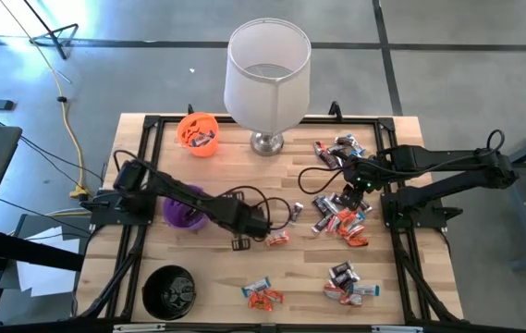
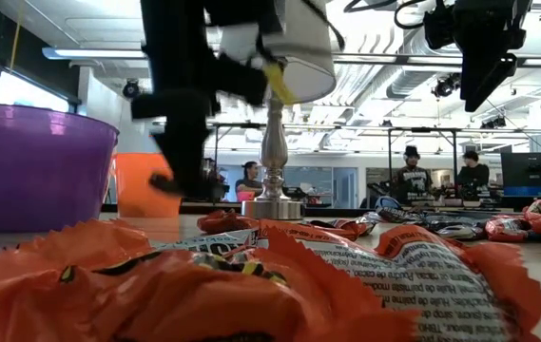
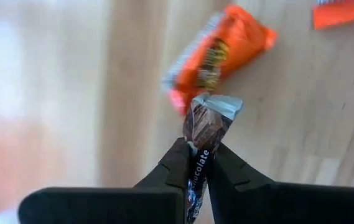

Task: Sort candy
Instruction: Put the brown chocolate into the purple bucket

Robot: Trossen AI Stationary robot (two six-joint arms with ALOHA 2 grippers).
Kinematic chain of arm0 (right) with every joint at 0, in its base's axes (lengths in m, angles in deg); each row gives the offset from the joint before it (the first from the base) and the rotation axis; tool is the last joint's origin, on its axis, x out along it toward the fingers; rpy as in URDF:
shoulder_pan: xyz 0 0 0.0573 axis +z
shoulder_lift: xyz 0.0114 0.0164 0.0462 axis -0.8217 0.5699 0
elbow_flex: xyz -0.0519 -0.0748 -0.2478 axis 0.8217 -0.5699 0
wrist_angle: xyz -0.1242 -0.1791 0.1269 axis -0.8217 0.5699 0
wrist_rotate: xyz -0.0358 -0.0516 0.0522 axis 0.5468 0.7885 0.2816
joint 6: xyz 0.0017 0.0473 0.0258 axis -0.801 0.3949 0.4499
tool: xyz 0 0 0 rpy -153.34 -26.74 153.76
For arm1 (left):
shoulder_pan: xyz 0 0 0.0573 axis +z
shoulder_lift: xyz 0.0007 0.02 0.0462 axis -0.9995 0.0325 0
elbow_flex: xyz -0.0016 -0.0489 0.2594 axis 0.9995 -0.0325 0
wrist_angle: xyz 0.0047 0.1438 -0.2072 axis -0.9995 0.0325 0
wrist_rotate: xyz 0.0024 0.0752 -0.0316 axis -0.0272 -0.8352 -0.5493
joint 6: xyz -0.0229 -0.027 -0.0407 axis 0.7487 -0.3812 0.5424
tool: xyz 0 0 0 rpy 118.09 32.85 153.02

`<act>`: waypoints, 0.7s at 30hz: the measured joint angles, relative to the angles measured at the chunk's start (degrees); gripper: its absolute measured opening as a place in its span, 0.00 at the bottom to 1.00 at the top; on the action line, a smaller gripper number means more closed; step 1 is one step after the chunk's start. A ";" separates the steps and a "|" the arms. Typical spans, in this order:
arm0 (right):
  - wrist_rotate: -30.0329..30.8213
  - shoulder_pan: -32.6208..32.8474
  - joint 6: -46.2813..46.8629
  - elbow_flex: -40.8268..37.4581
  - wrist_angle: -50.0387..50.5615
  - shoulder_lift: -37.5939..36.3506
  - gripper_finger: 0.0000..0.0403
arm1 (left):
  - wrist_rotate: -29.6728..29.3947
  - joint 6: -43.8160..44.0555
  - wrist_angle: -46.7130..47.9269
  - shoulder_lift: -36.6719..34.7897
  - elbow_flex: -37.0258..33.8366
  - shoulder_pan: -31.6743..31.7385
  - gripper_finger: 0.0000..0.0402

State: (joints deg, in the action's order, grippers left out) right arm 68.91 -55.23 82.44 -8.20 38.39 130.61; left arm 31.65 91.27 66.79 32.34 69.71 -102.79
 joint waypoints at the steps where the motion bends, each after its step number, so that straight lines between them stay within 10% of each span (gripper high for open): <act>1: -0.02 0.00 -0.02 0.00 -0.07 0.00 0.52 | -1.45 0.76 1.04 -1.18 0.45 -0.44 0.04; 13: 0.00 0.00 -0.02 0.00 -0.35 0.00 0.52 | -14.28 21.04 23.34 -18.59 0.43 -5.92 0.04; 21: 0.00 0.00 -0.02 0.00 -0.35 0.00 0.52 | -12.30 34.88 35.53 -21.84 -0.16 -7.66 0.04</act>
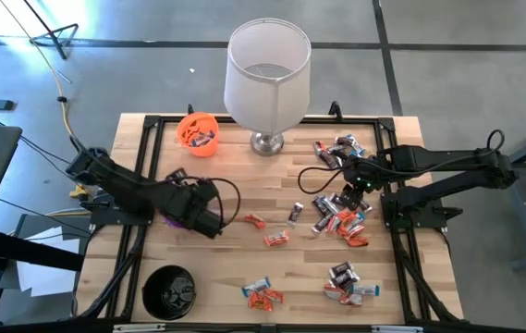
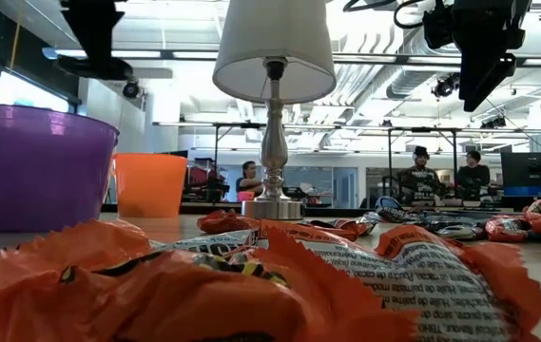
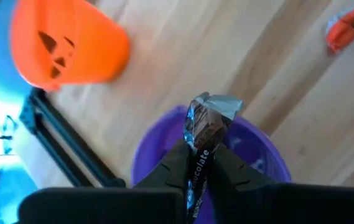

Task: Sort candy
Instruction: Put the brown chocolate into the purple bucket

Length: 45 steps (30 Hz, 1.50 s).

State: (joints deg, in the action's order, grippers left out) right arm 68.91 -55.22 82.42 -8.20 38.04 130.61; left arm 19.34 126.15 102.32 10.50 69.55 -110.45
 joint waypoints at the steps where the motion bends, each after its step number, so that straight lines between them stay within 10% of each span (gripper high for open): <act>1: -0.01 -0.01 0.00 0.00 0.00 0.00 0.52 | 0.62 0.32 -0.55 -0.63 -0.90 -0.18 0.04; 20: -0.01 -0.01 0.00 0.00 -0.24 0.00 0.52 | 2.76 6.34 -4.64 -6.57 -9.07 -0.67 0.29; 34: 0.00 -0.01 0.00 0.00 -0.28 0.00 0.52 | 6.68 -33.95 -52.77 -0.94 -9.04 7.10 0.29; 45: -0.01 -0.01 0.00 0.00 -0.31 0.00 0.52 | 19.10 -35.24 -76.16 12.96 -9.04 16.09 0.29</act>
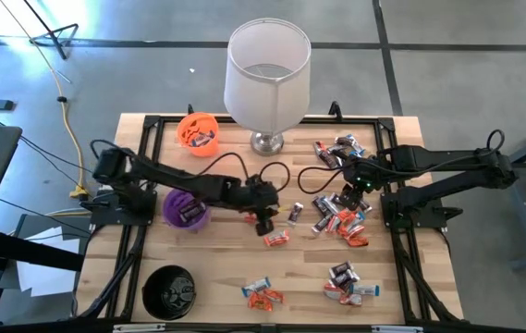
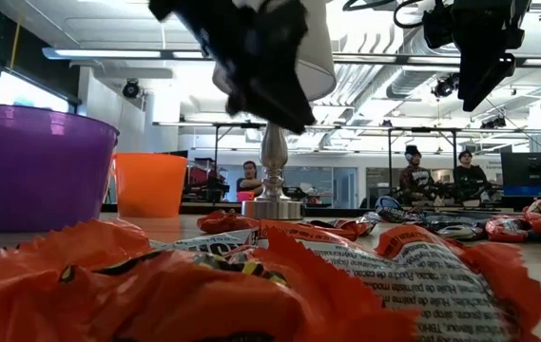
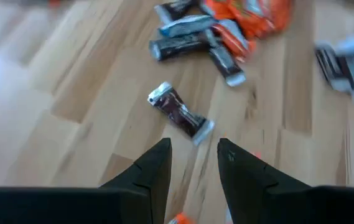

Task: Sort candy
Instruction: Put the brown chocolate into the purple bucket

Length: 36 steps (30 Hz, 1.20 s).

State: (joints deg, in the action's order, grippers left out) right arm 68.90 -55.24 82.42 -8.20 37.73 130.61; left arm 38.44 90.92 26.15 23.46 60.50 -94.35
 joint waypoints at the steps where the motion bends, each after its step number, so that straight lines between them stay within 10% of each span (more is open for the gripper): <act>1: -0.01 0.00 0.00 0.00 0.00 0.00 0.52 | 0.07 3.62 -0.54 0.95 0.00 0.58 0.29; 16: -0.01 0.01 0.00 0.00 -0.17 0.00 0.52 | 2.09 22.75 -11.23 11.54 3.67 4.39 0.29; 36: 0.01 -0.01 0.00 0.00 -0.78 0.00 0.52 | 6.19 22.85 14.48 27.29 27.89 3.85 0.39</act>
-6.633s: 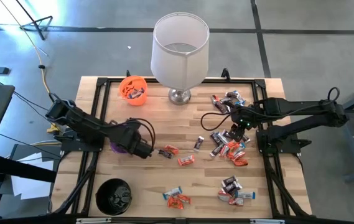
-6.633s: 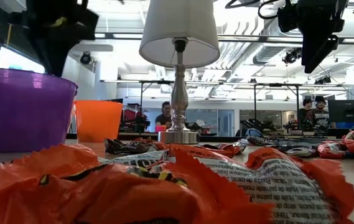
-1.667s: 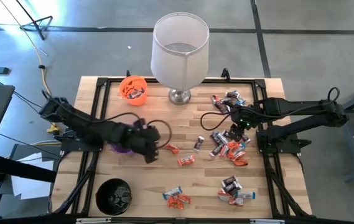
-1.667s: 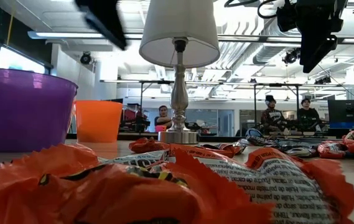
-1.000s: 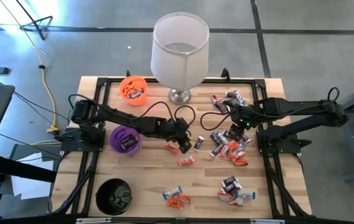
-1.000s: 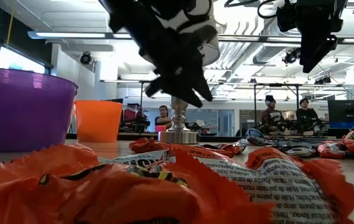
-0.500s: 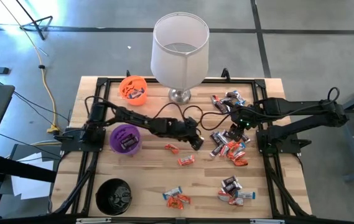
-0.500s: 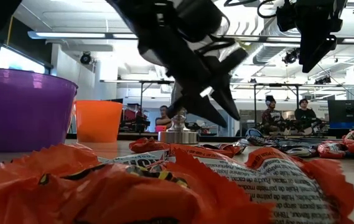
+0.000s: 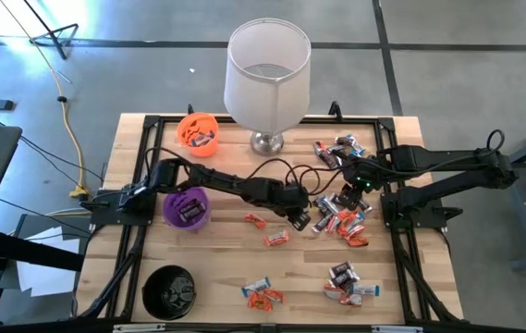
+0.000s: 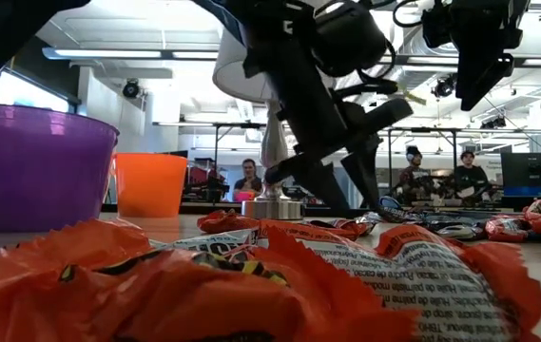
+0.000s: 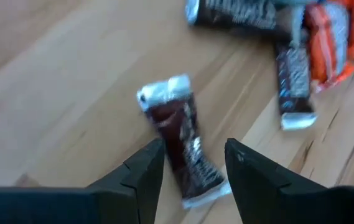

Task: Sort candy
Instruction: Put the brown chocolate into the purple bucket

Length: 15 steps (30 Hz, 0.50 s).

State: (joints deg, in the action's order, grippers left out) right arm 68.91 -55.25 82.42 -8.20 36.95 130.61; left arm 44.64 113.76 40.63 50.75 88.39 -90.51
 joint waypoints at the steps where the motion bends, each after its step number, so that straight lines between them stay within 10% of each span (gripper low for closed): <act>1: 0.00 0.00 0.00 0.00 -0.09 0.00 0.52 | 0.32 0.00 -0.43 0.41 0.01 0.01 0.39; 15: -0.01 0.00 0.00 0.00 -0.34 0.00 0.52 | -1.27 -9.40 -0.54 2.14 0.13 -0.26 0.35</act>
State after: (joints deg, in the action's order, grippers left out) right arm 68.90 -55.25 82.42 -8.20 36.61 130.61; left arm 43.37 104.36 40.10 52.89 88.53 -90.77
